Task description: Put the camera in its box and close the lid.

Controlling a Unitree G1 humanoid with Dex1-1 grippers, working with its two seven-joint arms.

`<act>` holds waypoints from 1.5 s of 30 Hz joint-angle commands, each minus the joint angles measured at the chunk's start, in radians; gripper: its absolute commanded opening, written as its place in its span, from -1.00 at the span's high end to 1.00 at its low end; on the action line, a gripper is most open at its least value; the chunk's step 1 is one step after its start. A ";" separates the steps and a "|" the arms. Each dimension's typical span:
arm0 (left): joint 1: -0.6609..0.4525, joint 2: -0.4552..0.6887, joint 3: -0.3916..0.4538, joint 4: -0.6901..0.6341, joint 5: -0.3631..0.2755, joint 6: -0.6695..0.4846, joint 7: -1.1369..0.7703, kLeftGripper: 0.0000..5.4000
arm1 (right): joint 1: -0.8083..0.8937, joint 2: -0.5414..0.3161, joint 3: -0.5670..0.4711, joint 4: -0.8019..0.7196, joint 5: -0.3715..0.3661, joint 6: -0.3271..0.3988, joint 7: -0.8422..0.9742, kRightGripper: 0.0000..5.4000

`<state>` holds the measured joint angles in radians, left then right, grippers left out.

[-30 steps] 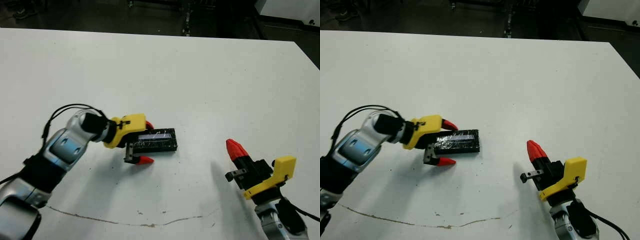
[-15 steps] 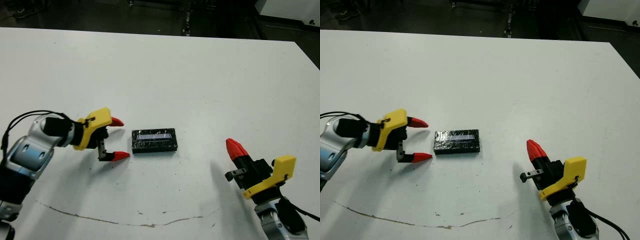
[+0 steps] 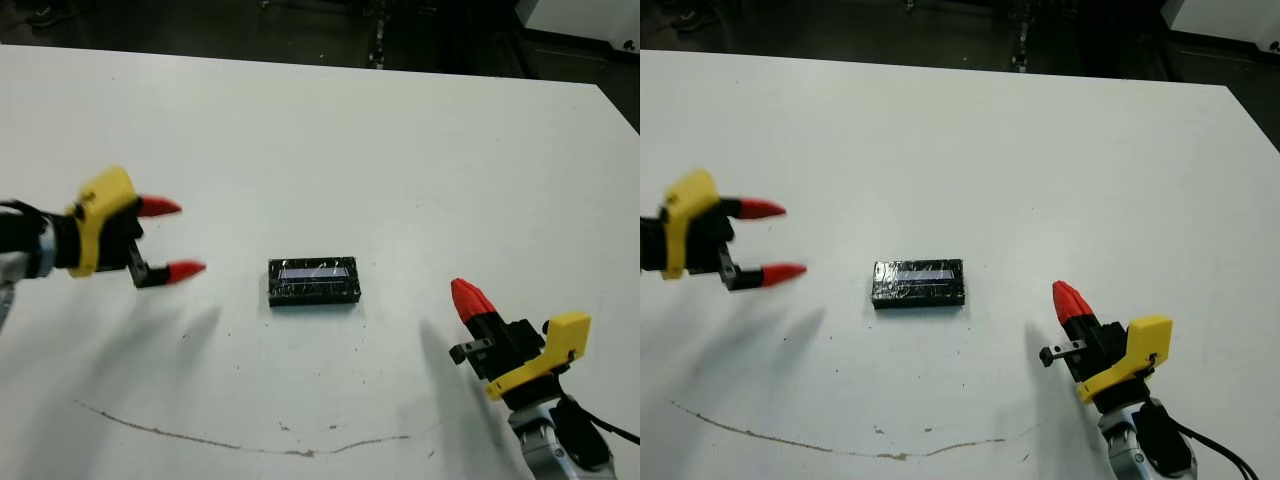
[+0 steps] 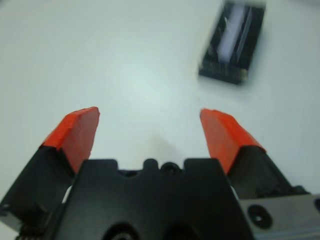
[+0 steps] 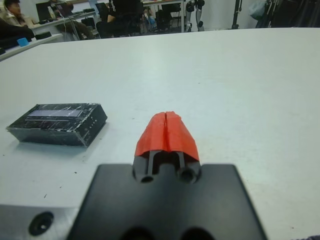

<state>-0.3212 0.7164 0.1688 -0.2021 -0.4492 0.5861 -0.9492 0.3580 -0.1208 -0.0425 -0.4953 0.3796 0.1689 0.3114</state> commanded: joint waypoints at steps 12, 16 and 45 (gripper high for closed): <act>0.250 -0.491 -0.131 -0.332 -0.061 -0.088 0.512 0.03 | 0.002 0.002 -0.010 0.011 0.014 -0.002 -0.001 1.00; 0.285 -0.552 -0.226 -0.328 -0.006 -0.094 0.597 0.26 | 0.003 0.000 -0.003 -0.002 -0.011 0.007 -0.022 1.00; 0.269 -0.726 -0.461 -0.139 0.147 0.078 0.797 0.99 | 0.013 0.007 0.007 -0.002 0.010 0.009 -0.025 1.00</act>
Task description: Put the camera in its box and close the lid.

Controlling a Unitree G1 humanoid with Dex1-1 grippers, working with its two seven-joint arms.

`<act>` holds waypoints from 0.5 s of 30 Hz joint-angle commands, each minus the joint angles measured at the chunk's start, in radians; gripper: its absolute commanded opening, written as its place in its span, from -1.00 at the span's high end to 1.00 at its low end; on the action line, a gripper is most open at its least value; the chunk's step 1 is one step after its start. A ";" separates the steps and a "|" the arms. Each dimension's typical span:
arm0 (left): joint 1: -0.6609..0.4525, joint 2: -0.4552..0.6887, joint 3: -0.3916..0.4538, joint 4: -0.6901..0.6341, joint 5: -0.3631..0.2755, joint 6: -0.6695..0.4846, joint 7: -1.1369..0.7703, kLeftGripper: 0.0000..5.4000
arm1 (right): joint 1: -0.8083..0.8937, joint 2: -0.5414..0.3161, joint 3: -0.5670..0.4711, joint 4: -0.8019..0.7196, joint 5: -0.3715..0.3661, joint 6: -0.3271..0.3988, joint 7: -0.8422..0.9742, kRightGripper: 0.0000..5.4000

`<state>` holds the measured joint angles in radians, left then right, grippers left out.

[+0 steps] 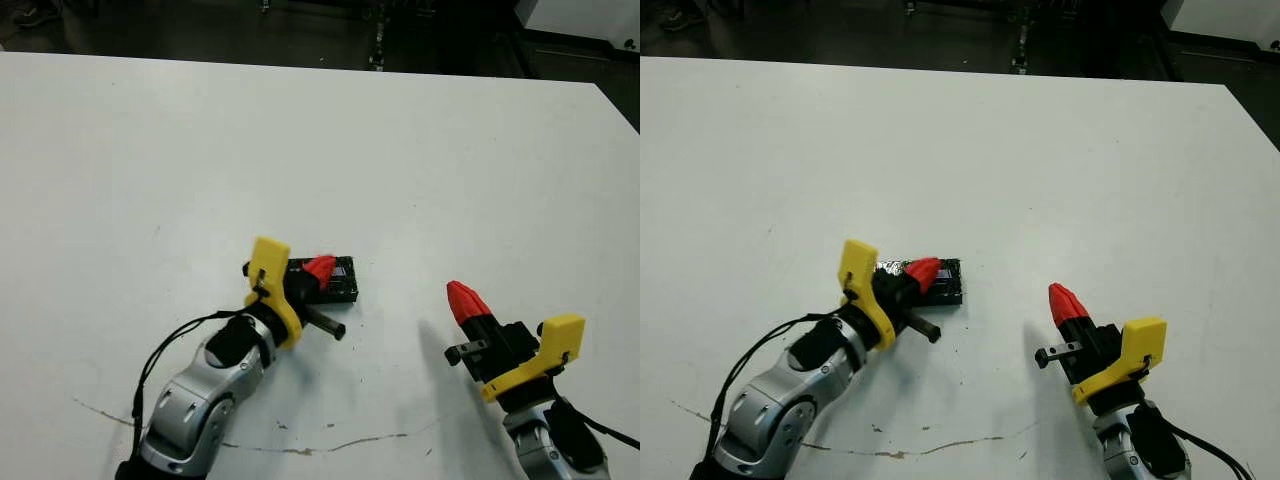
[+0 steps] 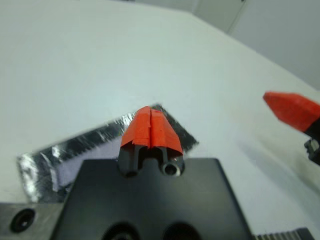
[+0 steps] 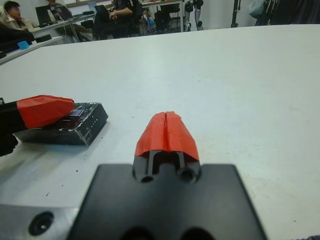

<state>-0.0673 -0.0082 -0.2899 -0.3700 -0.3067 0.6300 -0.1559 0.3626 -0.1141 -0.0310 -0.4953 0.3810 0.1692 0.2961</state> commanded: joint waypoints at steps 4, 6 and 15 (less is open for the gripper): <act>0.018 -0.005 0.003 0.025 -0.004 0.072 0.011 0.99 | 0.005 -0.007 -0.007 0.004 0.018 0.006 0.006 1.00; 0.018 -0.004 0.008 0.029 -0.009 0.081 0.004 0.99 | 0.004 -0.006 -0.007 0.007 0.013 0.003 0.003 1.00; 0.038 0.014 0.031 -0.034 -0.046 0.082 -0.023 0.99 | 0.005 -0.005 -0.006 0.004 0.006 -0.003 0.002 1.00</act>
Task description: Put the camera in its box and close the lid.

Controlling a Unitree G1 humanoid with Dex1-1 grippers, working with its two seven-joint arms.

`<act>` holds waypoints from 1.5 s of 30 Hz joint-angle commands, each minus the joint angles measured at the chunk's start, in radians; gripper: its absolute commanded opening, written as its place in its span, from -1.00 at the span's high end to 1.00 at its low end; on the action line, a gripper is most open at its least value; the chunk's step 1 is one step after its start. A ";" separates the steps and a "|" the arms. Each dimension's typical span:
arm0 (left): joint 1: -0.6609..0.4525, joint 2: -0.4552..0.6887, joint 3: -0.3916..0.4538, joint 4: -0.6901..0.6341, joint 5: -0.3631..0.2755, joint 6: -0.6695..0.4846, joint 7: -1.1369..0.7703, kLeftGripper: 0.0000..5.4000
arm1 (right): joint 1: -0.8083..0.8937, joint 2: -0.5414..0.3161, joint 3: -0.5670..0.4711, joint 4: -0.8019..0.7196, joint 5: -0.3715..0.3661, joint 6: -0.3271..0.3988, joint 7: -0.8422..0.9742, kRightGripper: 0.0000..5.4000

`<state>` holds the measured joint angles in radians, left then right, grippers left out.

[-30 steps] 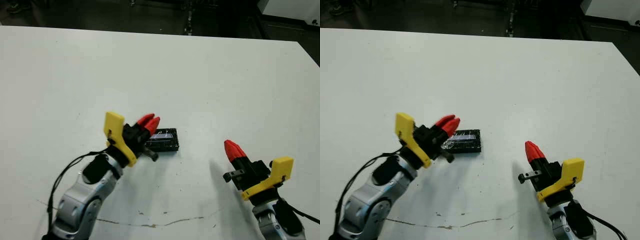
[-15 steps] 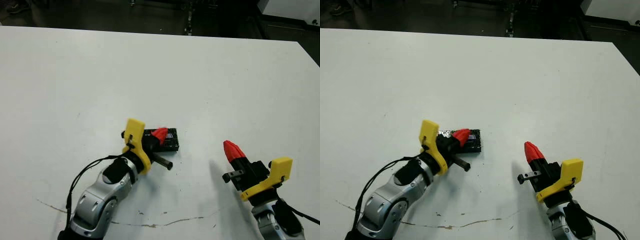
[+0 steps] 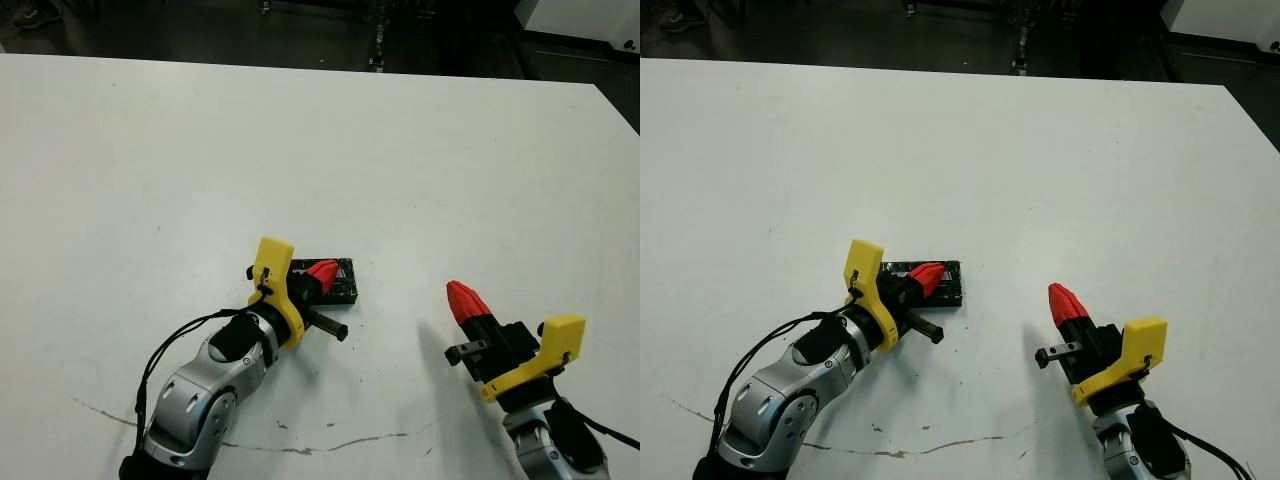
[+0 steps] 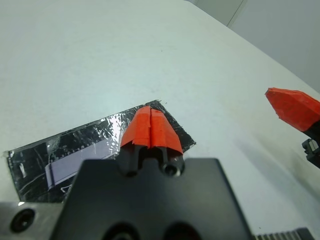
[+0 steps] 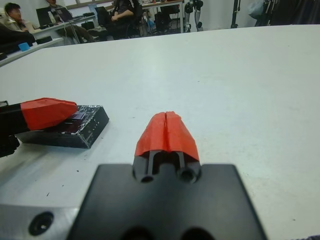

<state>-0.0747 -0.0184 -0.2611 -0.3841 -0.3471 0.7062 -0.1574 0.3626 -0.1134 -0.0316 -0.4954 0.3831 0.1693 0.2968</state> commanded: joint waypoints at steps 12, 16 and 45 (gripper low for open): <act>0.121 0.101 0.199 -0.180 -0.011 -0.430 -0.139 0.99 | -0.014 -0.004 -0.018 0.009 0.002 -0.010 -0.003 1.00; 0.129 0.123 0.290 -0.113 0.060 -0.631 -0.131 0.99 | -0.034 -0.005 -0.033 0.010 0.015 -0.015 0.002 1.00; 0.273 0.020 0.324 0.188 0.222 -1.021 0.023 0.99 | -0.155 0.087 -0.031 -0.012 -0.041 -0.035 -0.138 1.00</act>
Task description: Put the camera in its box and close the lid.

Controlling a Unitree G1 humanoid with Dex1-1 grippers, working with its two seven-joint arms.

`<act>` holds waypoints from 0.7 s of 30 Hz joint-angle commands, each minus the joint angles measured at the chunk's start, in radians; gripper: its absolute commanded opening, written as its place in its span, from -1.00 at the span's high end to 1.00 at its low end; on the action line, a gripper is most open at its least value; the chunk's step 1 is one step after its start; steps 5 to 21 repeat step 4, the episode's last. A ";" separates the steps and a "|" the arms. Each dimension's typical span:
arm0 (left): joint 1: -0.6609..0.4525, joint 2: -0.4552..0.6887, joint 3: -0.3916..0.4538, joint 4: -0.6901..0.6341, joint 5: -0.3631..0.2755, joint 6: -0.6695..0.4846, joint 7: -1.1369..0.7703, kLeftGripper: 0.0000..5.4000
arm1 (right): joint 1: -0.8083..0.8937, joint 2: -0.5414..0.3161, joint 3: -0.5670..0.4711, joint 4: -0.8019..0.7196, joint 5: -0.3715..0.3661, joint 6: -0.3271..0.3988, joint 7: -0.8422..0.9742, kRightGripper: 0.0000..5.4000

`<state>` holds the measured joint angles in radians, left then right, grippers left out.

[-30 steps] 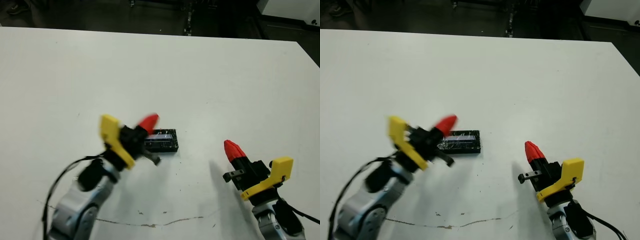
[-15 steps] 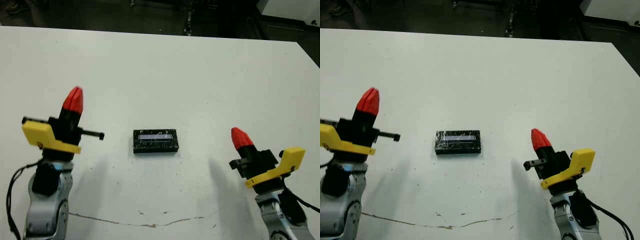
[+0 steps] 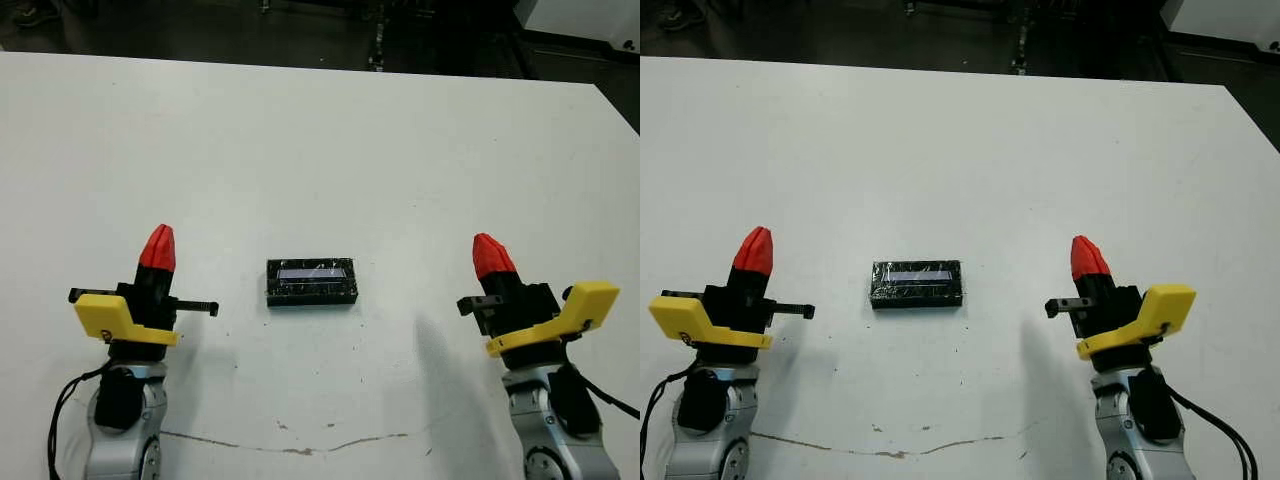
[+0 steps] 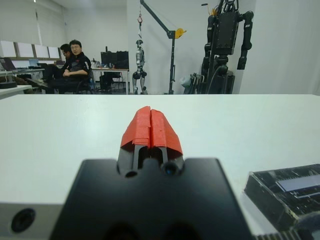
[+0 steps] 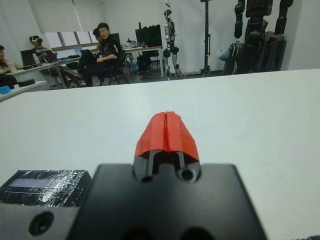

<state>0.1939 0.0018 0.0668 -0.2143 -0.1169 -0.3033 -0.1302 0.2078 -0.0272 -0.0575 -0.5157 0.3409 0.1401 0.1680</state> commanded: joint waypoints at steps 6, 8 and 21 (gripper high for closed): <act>-0.001 -0.001 -0.009 0.019 -0.012 -0.008 -0.001 0.99 | 0.001 0.001 -0.003 0.006 -0.001 0.000 -0.012 1.00; -0.001 -0.001 -0.009 0.019 -0.012 -0.008 -0.001 0.99 | 0.001 0.001 -0.003 0.006 -0.001 0.000 -0.012 1.00; -0.001 -0.001 -0.009 0.019 -0.012 -0.008 -0.001 0.99 | 0.001 0.001 -0.003 0.006 -0.001 0.000 -0.012 1.00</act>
